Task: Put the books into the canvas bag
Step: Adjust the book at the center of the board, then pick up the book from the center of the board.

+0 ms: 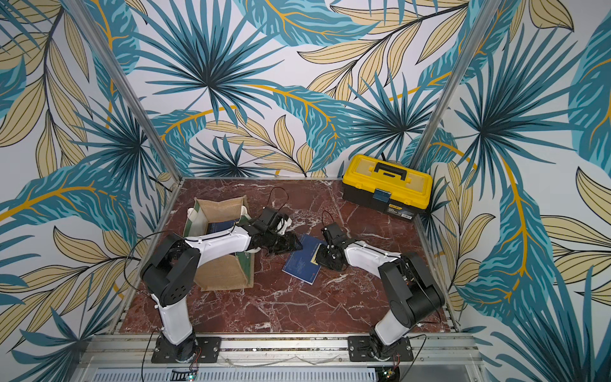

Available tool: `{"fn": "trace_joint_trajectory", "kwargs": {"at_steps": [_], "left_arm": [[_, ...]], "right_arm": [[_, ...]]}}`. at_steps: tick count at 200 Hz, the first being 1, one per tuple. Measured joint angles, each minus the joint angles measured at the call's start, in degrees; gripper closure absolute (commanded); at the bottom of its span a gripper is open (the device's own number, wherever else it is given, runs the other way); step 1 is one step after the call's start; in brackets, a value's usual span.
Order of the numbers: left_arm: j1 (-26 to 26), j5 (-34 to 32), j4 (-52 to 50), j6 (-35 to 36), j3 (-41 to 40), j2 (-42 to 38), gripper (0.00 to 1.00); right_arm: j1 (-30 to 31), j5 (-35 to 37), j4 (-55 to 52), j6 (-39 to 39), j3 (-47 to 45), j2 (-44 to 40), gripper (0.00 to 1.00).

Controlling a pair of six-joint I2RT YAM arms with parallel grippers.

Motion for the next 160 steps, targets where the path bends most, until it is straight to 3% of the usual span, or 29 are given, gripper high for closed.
{"fn": "trace_joint_trajectory", "kwargs": {"at_steps": [50, 160], "left_arm": [[1.6, 0.5, -0.2, 1.0, 0.0, 4.7, 0.44], [0.1, 3.3, 1.5, -0.3, -0.8, 4.7, 0.45]], "right_arm": [[0.0, 0.0, -1.7, -1.0, 2.2, 1.6, 0.81], [-0.5, 0.2, -4.1, -2.6, 5.0, 3.4, 0.82]]}}
